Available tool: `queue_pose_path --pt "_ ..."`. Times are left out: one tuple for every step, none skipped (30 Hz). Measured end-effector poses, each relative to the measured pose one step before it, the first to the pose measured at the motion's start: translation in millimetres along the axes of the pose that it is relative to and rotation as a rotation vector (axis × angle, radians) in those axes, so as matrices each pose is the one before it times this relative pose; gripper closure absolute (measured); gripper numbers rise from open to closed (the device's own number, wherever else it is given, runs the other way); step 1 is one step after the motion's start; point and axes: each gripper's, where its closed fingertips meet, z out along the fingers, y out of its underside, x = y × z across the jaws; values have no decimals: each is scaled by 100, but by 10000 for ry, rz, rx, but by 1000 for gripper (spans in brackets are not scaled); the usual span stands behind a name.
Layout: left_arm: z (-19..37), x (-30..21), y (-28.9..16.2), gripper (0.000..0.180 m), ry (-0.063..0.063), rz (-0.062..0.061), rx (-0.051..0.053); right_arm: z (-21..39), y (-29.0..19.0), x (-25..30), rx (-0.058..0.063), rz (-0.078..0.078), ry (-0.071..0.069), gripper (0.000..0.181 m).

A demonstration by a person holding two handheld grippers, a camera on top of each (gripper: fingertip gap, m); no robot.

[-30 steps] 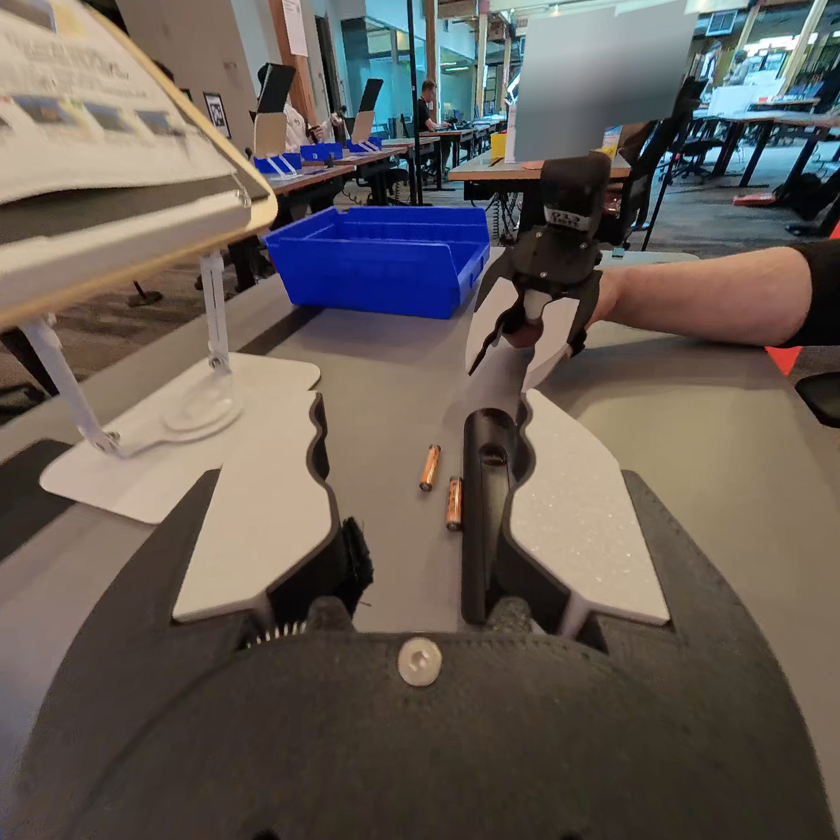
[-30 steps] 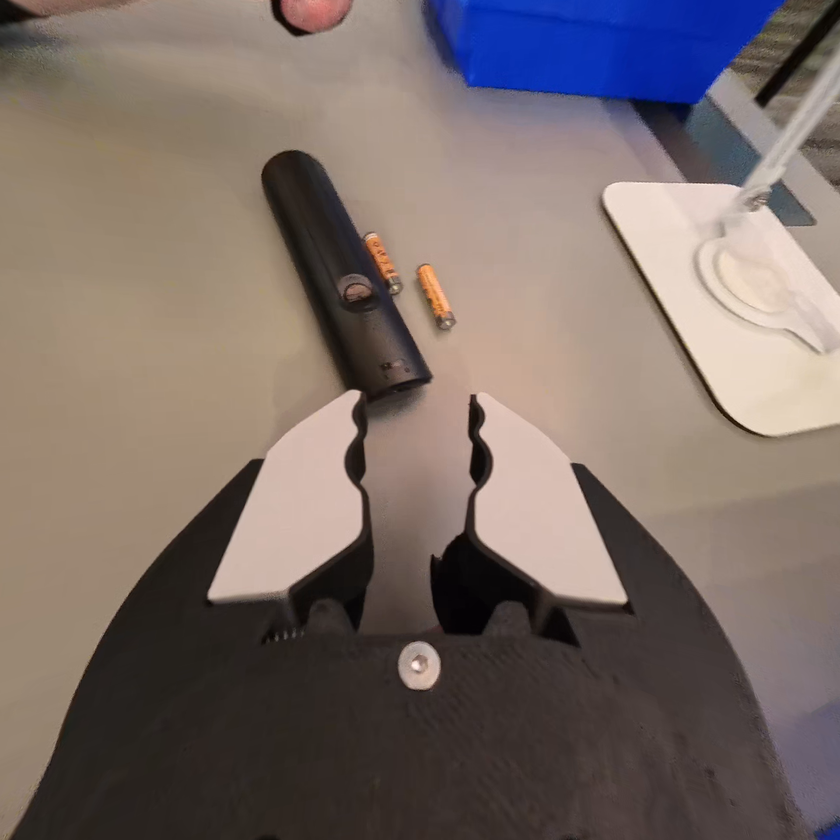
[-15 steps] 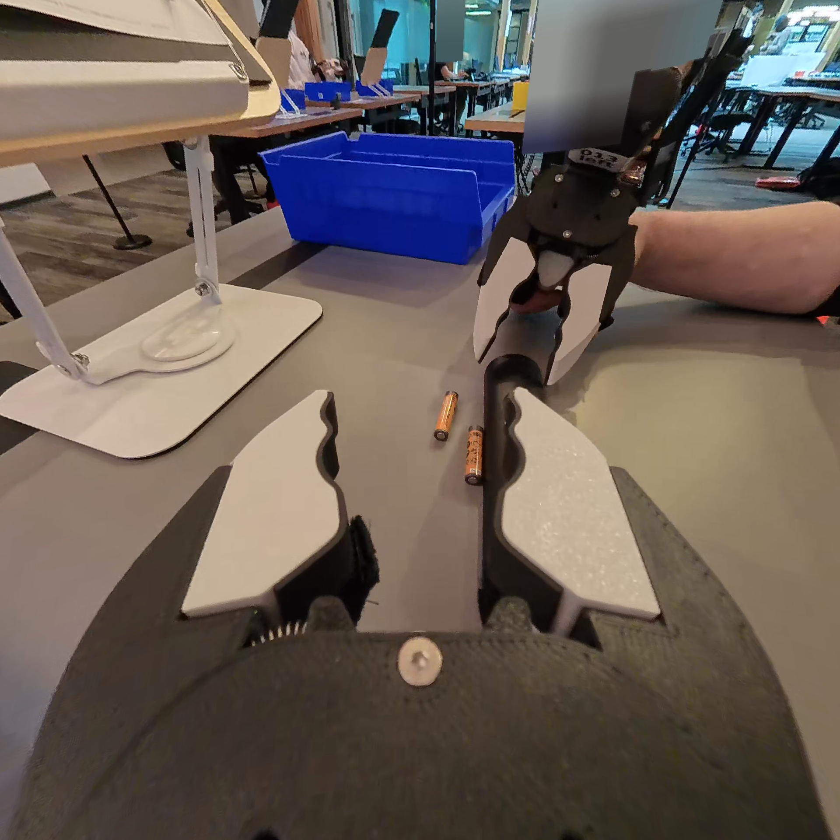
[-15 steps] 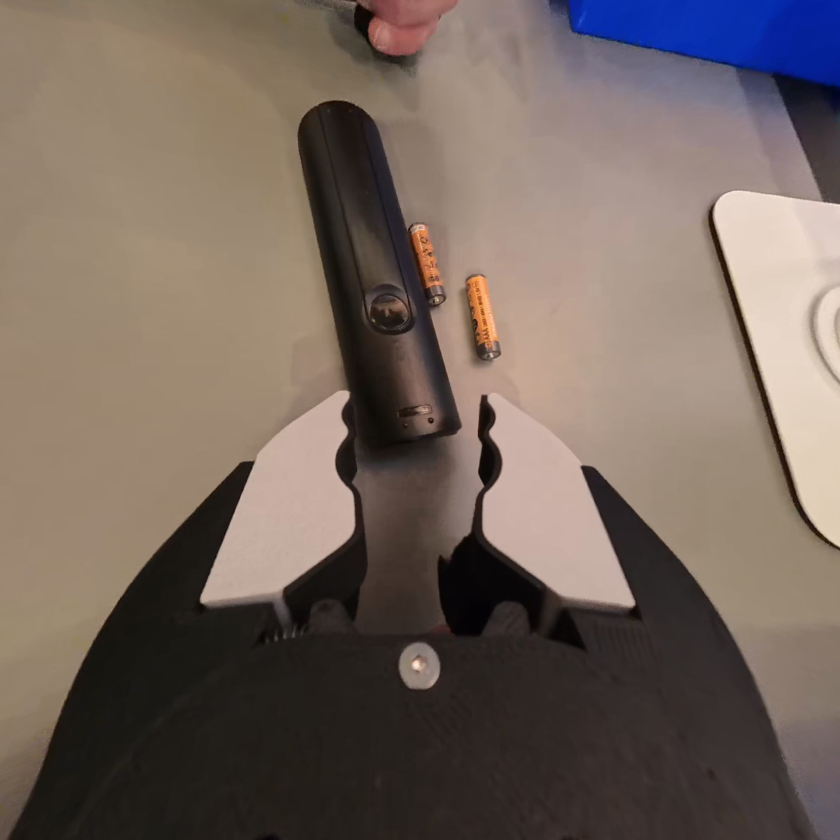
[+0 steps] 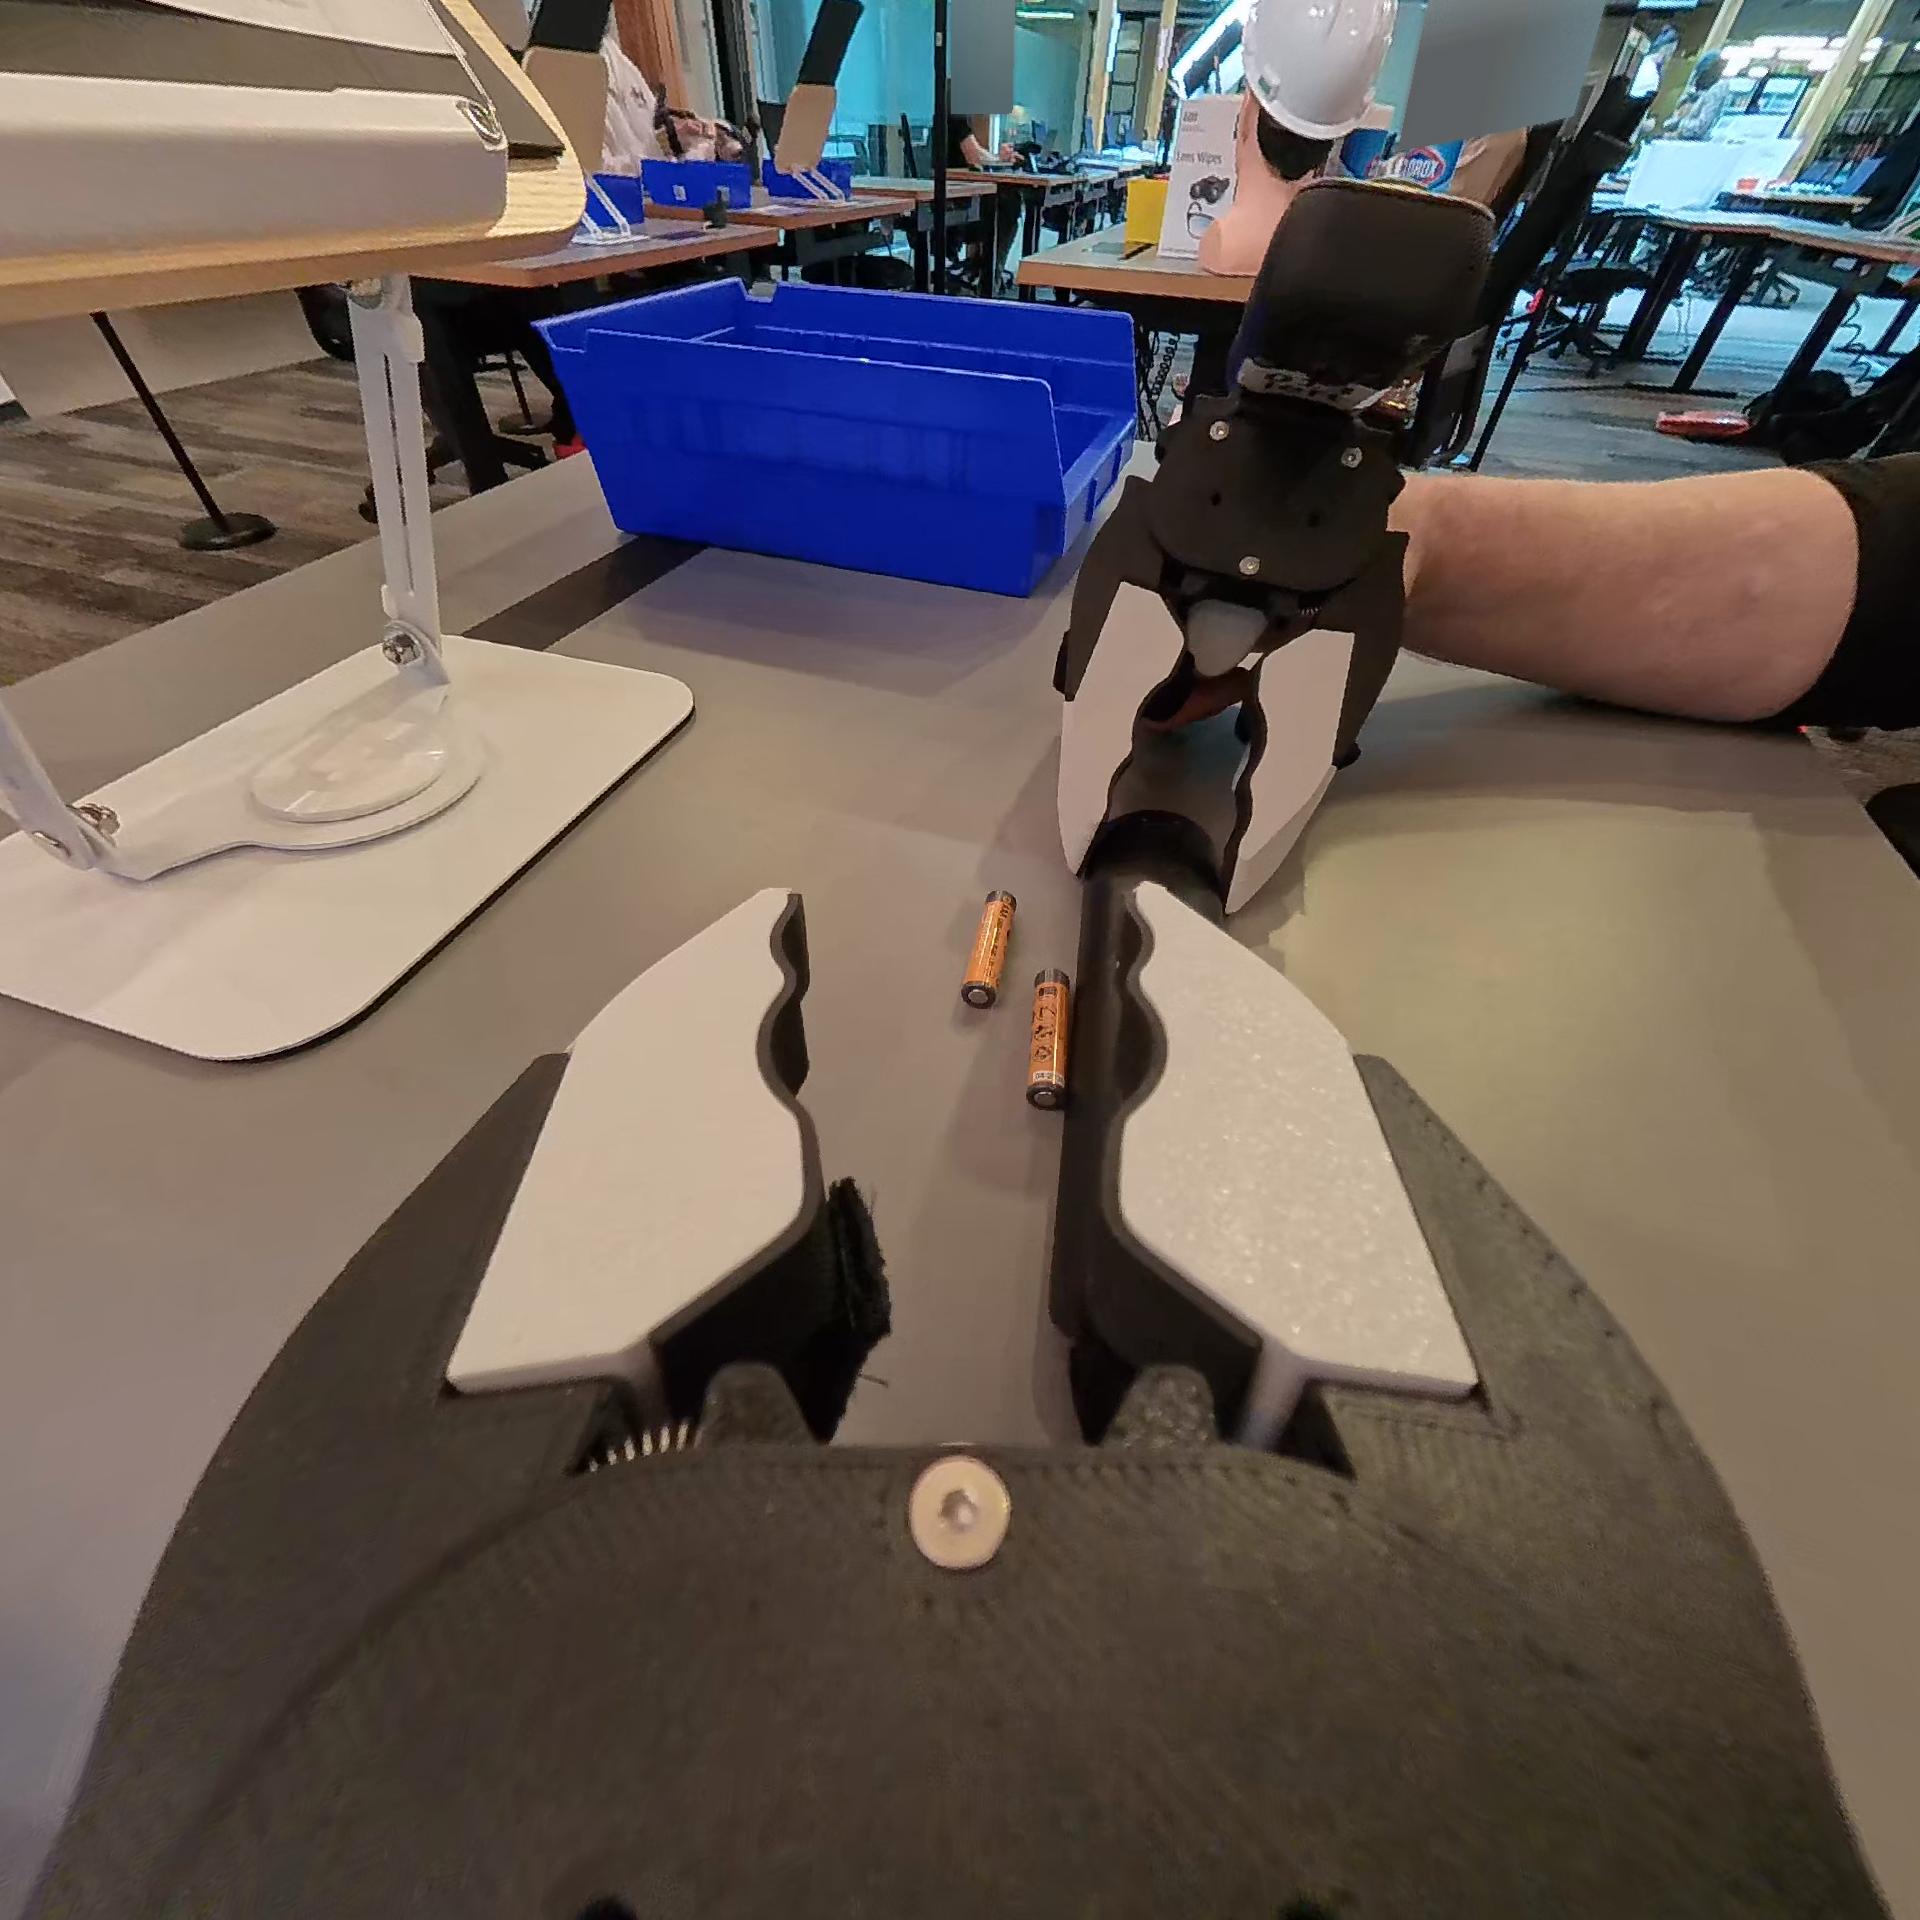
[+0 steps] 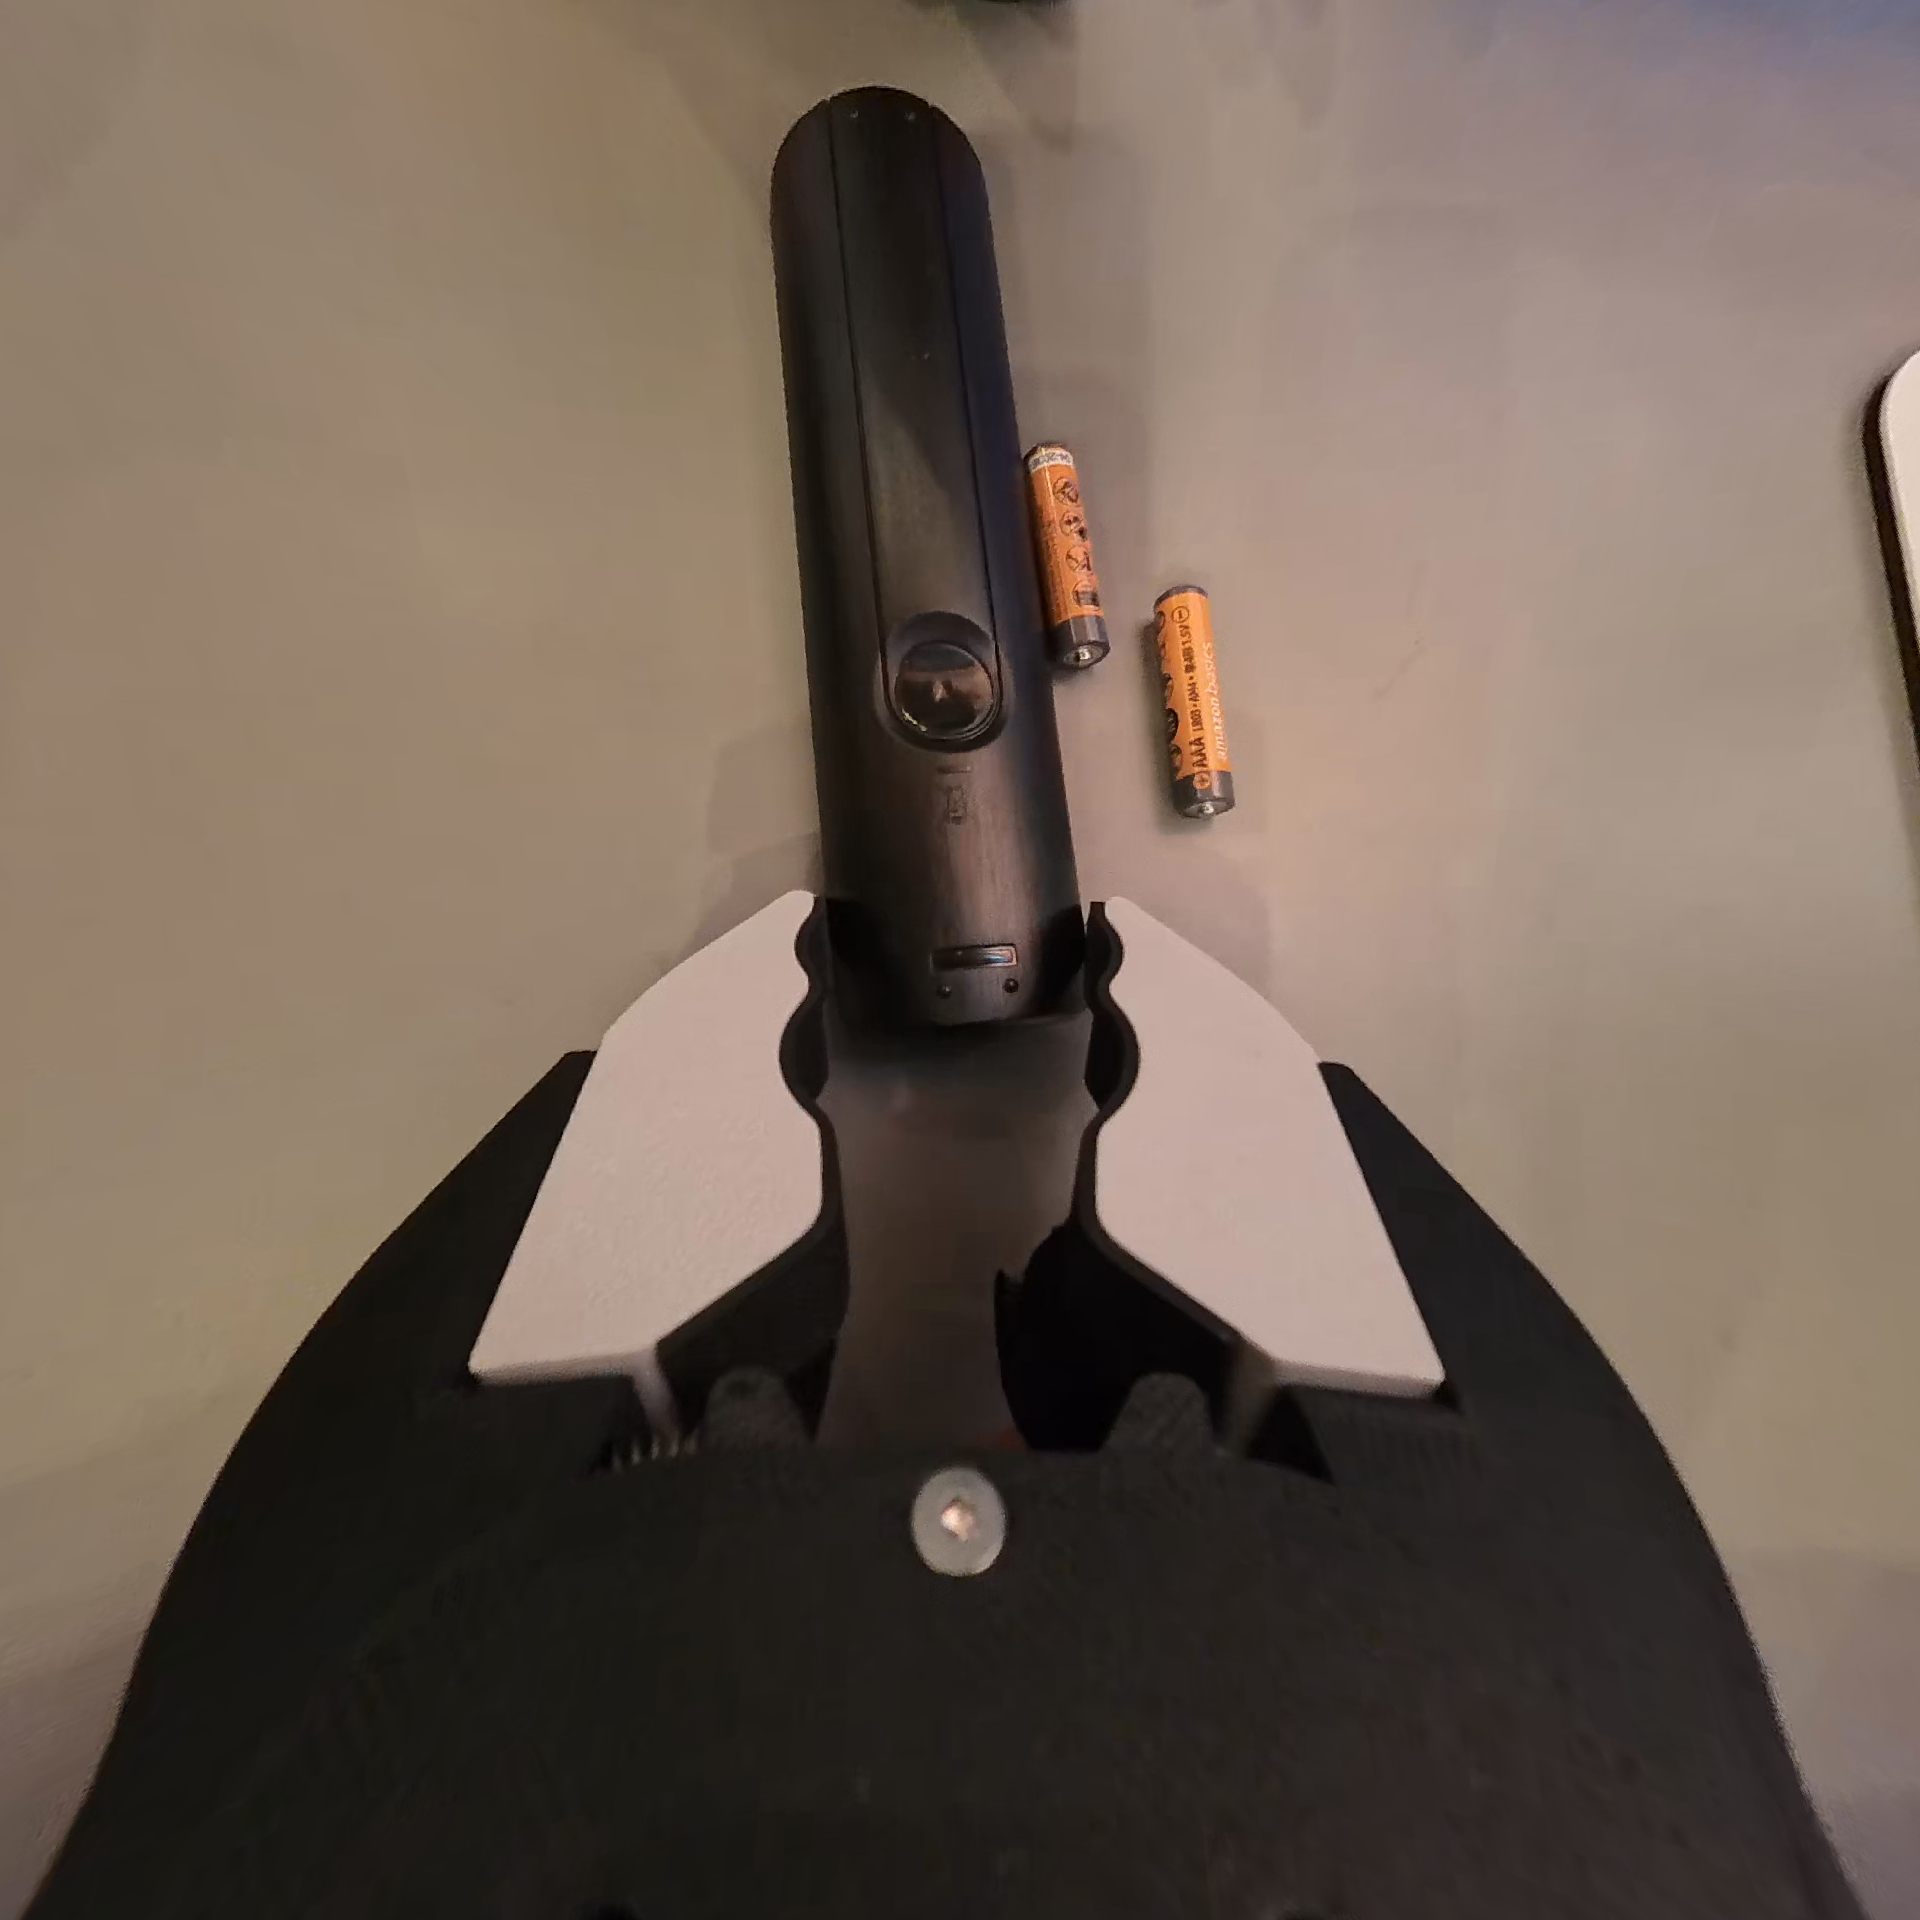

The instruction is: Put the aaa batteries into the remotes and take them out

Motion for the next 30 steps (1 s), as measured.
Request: queue_pose_path --pt "6 0 5 122 0 -2 -6 6 -36 -30 20 -90 42 134" --pt "12 9 11 122 1 1 -11 -7 -21 -12 40 -18 17 135" --pt "11 5 13 122 -1 3 -14 -34 1 4 31 50 -29 135" --pt "9 24 18 122 8 8 -17 -67 -63 -26 66 31 -33 135" --pt "5 20 11 122 5 8 -19 -77 -101 -38 83 -5 -7 135" --pt "-1 -12 18 122 -11 -5 -15 -60 -106 -50 84 13 -10 135" --pt "-18 -26 -2 122 -6 -16 -5 -33 -58 -69 50 23 -17 135" --pt "-36 34 -12 121 25 -13 8 -45 -73 -56 41 -4 13 135" --pt "-45 48 -11 121 41 -2 9 -85 -287 -53 194 -1 34 135" --pt "-89 67 -2 118 49 4 -17 -109 -354 -136 223 46 -21 135" --pt "-102 176 8 115 125 -8 -41 -117 -261 -70 126 -7 28 136" --pt "-127 329 -9 115 234 -22 -49 -134 -84 -13 -1 -44 75 136" --pt "-130 347 -10 114 218 23 -79 -115 -27 -41 -46 -16 32 136" --pt "-96 269 105 111 125 74 -167 -108 -105 -56 20 -25 21 135" --pt "-50 319 241 109 134 89 -263 -113 -198 -37 105 -14 30 135" --pt "-10 398 289 107 152 121 -282 -103 -183 -39 94 70 -20 136" --pt "43 435 272 105 146 144 -257 -122 -126 -1 53 52 -6 136" --pt "115 492 281 102 176 120 -269 -169 -202 96 91 -15 90 136" --pt "157 332 284 99 70 131 -278 -221 -287 94 135 57 65 136" --pt "183 177 203 95 -70 191 -234 -233 -332 5 142 96 -17 136" --pt "194 247 193 94 -11 177 -211 -216 -305 6 142 47 0 136" --pt "240 236 270 94 32 93 -257 -195 -246 13 103 31 25 137" --pt "294 116 440 93 -32 82 -364 -145 -182 -12 66 25 13 137" --pt "367 149 528 92 -7 114 -422 -107 -174 -45 62 -1 1 137" --pt "360 255 418 92 82 84 -333 -79 -153 -32 44 20 0 137" --pt "333 249 265 92 95 44 -218 -47 -152 -33 58 4 3 137" --pt "289 172 227 92 60 32 -189 -28 -200 -30 89 26 -8 137" --pt "223 103 237 92 40 21 -196 -17 -175 -35 70 54 -30 138" --pt "173 89 200 93 35 3 -155 -20 -160 -47 60 -2 -11 138" --pt "193 69 199 95 46 -9 -143 -50 -164 -80 56 -27 -16 138"
